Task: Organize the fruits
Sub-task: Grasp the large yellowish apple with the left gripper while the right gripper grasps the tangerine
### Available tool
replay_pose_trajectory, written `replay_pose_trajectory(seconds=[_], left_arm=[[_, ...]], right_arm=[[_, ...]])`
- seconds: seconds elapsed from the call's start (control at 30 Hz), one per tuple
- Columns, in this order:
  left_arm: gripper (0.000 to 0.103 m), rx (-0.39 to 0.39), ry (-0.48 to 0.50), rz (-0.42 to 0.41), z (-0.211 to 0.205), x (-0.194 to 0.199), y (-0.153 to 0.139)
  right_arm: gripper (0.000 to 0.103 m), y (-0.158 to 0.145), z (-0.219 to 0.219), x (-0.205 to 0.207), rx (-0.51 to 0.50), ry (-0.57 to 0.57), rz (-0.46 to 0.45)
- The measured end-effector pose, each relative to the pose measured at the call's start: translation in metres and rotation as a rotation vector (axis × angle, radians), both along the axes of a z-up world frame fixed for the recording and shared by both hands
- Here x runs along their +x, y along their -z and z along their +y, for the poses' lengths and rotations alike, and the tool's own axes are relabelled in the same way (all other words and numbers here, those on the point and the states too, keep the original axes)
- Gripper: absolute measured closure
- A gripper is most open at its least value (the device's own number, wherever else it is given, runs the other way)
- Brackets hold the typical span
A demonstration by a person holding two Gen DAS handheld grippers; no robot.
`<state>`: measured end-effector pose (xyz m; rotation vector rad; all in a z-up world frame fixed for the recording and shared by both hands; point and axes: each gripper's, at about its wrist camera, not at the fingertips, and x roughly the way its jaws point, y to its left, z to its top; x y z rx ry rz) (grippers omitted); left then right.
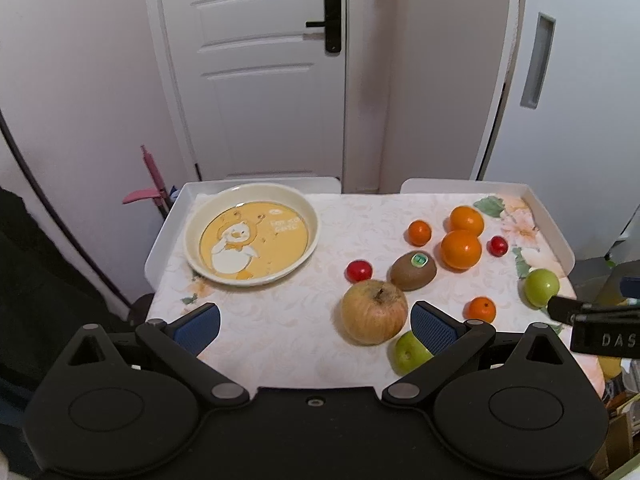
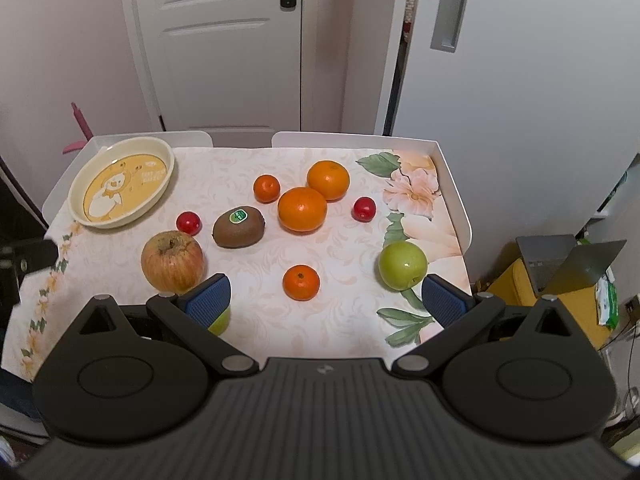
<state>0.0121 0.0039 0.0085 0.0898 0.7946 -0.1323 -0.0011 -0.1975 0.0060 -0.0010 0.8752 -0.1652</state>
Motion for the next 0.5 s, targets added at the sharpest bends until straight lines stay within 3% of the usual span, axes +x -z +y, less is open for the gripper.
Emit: replay_pose_trajectory(seconds=[0.23, 0.5], left_arm=[[0.0, 0.071, 0.073, -0.015, -0.002, 0.022, 0.012], [0.0, 0.051, 0.17, 0.034, -0.013, 0.056, 0.047]], right_arm=[[0.0, 0.017, 0.003, 0.004, 0.033, -0.031, 0.025], [0.0, 0.056, -0.006, 0.022, 0.02, -0.027, 0.07]])
